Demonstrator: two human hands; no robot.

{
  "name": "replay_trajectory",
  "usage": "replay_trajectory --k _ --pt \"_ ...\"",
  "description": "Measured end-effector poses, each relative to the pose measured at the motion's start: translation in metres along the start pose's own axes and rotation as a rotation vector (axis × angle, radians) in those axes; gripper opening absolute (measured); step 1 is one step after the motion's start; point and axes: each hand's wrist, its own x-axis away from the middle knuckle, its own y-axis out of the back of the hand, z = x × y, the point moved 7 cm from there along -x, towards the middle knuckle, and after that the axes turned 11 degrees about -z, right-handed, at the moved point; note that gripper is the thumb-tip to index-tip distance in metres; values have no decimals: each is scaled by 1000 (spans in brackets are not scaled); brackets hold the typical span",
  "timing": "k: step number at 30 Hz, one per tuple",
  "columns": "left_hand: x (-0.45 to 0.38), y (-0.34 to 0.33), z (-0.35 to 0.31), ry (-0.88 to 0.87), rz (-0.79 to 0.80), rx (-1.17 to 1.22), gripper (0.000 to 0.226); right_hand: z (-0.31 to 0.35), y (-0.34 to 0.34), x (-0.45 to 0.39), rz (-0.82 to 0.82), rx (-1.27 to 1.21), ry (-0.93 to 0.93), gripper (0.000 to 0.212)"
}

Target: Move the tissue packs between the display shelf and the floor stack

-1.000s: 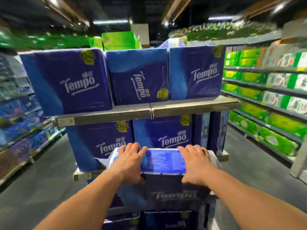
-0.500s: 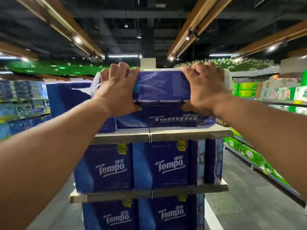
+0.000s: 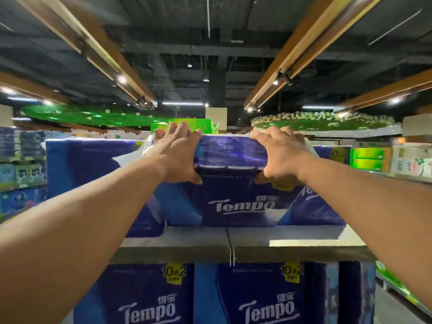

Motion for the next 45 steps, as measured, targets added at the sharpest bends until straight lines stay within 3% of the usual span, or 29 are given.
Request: replay_trajectory --k 5,9,13,17,23,27,29,31,33,35,38,45 --pt "-59 -64 33 -27 147 9 122 -7 -65 -70 142 -152 -38 105" --pt "-93 -101 50 -8 209 84 102 -3 -96 -113 148 -15 22 83" --pt "-110 -128 56 -34 283 98 83 -1 -123 -133 189 29 34 95" --pt "-123 -148 62 -26 336 135 102 -6 -139 -146 232 -58 21 95" --pt "-143 -179 69 -9 404 167 84 -15 -162 -166 253 -103 -34 89" --pt "-151 -190 72 -1 465 158 87 -23 -170 -173 284 -148 -63 88" --pt "-146 -187 73 12 430 127 104 -20 -170 -171 268 -128 -55 91" --pt "-137 -176 76 51 321 9 134 -18 -165 -168 189 5 -28 101" --pt "-123 -157 71 95 177 -129 144 -11 -156 -158 91 139 5 113" --pt "-103 -143 57 84 95 -192 137 2 -148 -136 6 155 34 106" --pt "-68 -132 34 85 99 -164 123 23 -134 -90 -77 95 43 86" --pt "19 -51 -7 180 137 -142 112 37 -67 28 -1 -9 36 77"
